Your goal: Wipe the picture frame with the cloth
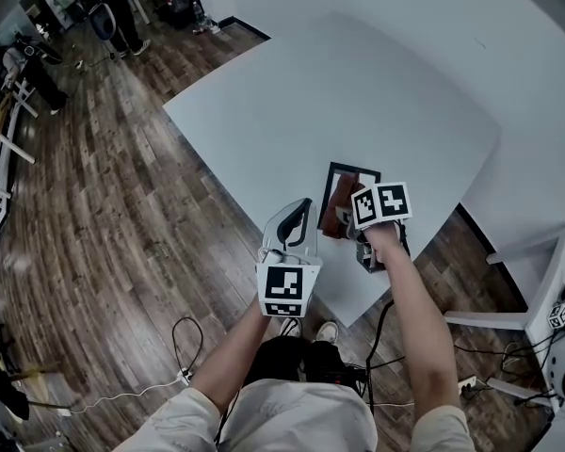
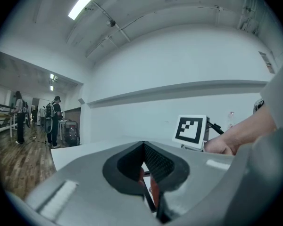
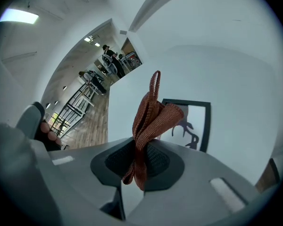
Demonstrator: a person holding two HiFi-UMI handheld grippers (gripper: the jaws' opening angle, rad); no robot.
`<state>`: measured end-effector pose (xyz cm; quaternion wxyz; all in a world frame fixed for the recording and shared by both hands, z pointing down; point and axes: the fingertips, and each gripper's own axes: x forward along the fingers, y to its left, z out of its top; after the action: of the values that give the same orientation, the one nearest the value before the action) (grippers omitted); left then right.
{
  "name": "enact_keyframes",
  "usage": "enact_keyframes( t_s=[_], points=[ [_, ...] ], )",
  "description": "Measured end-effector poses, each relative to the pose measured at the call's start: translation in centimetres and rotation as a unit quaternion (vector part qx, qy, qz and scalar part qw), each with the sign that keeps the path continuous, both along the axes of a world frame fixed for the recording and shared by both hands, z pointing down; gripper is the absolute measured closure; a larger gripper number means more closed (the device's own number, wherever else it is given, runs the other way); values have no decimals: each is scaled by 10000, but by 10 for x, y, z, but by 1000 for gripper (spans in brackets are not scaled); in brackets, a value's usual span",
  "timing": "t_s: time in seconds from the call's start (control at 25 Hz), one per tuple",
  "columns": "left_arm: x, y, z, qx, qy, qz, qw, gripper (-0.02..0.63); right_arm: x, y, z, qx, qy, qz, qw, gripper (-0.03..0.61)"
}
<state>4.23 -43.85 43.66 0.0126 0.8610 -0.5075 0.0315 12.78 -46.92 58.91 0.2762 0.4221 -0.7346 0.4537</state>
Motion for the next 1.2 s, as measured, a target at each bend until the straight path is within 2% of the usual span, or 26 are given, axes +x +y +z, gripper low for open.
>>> enact_keyframes(
  t_s=[0.2, 0.36, 0.76, 0.92, 1.08, 1.2],
  points=[
    [-4, 4, 1, 6, -48, -22, 10000, 614, -27, 8, 33, -219, 23, 3, 9998, 500],
    [-9, 4, 4, -34, -91, -39, 9999, 614, -21, 15, 48, -330, 96, 145, 9993, 500],
    [9, 2, 9, -71, -65, 145, 9998, 614, 89, 40, 62, -521, 490, 844, 9939, 500],
    [18, 2, 12, -124, -78, 231, 9996, 614, 111, 47, 62, -538, 444, 1071, 9918, 499],
    [18, 0, 12, -137, -104, 249, 9995, 614, 105, 44, 47, -254, 255, 1147, 9928, 499],
    [18, -3, 8, -124, -86, 229, 9996, 614, 99, 34, 10, 553, 60, 1329, 9896, 500]
  ],
)
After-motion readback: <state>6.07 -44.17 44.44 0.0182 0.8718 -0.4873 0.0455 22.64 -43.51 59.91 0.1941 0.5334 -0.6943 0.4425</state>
